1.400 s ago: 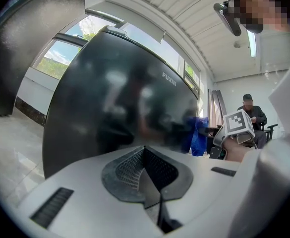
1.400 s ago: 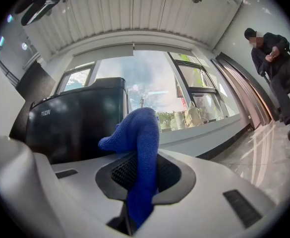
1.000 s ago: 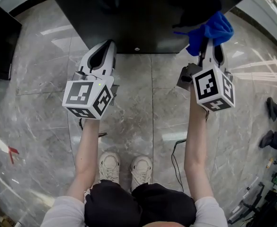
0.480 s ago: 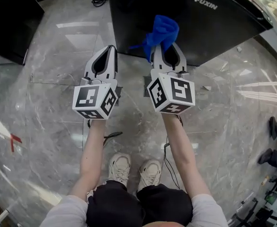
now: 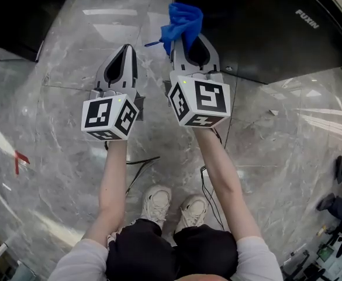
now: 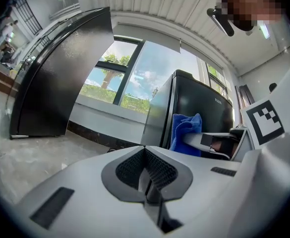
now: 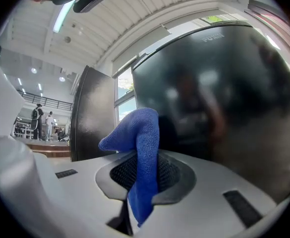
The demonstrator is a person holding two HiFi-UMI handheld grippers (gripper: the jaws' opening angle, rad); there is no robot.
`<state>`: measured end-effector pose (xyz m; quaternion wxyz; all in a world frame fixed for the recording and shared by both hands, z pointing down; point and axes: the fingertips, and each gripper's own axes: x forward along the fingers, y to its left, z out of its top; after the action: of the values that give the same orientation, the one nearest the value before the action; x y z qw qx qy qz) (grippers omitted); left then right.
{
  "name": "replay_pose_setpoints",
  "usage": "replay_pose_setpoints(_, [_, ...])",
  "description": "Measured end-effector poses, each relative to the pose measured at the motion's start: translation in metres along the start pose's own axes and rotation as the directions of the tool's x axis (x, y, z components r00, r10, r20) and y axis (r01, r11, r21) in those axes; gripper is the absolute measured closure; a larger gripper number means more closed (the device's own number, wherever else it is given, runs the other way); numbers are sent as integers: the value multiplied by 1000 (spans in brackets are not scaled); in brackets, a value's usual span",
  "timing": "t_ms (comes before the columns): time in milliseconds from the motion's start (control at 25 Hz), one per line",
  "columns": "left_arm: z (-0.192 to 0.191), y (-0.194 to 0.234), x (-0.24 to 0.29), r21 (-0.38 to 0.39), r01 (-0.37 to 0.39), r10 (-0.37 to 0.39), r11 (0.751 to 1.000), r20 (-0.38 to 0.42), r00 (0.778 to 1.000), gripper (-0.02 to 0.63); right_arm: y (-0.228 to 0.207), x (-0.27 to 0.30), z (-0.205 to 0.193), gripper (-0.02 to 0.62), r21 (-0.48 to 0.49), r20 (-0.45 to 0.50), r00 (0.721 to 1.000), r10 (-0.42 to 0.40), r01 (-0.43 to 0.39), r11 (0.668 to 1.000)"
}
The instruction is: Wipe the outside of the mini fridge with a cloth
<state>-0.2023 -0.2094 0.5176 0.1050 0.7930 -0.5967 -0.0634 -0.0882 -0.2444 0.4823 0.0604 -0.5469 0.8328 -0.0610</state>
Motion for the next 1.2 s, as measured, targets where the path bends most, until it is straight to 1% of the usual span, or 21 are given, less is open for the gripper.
replay_pose_setpoints(120, [-3,-7,3,-10,21,-21,1000,-3,1000,601,2,7,-2,515,-4,-3,1000,-6,6,1000])
replay_pose_setpoints(280, [-6,-23,8,-46,68,-69,997,-4,998,601,0,11,-4,515,-12,-14,1000,-5,5,1000])
replay_pose_setpoints(600, [-7,-42,9,-16,103,-103,995,-10,995,601,-12,6,-3,515,-27,-15,1000,-14,14,1000])
replay_pose_setpoints(680, [-6,-47,10,-21,108,-108,994,-6,994,601,-17,3,-3,515,-23,-13,1000,-22,22,999])
replay_pose_setpoints(800, [-9,-61,12,-43,123,-123,992,-10,992,601,-27,-4,0,515,-14,-7,999,-44,43,999])
replay_pose_setpoints(920, [-15,-75,13,-42,145,-146,989,-25,989,601,-40,-14,0,515,-20,-9,998,-66,66,998])
replay_pose_setpoints(1080, [-19,-92,16,-42,168,-169,985,-33,985,601,-69,-36,1,515,-32,-13,993,-118,117,993])
replay_pose_setpoints(1200, [-24,-108,22,-58,190,-192,980,-35,981,601,-89,-50,4,515,-48,-12,989,-146,146,988])
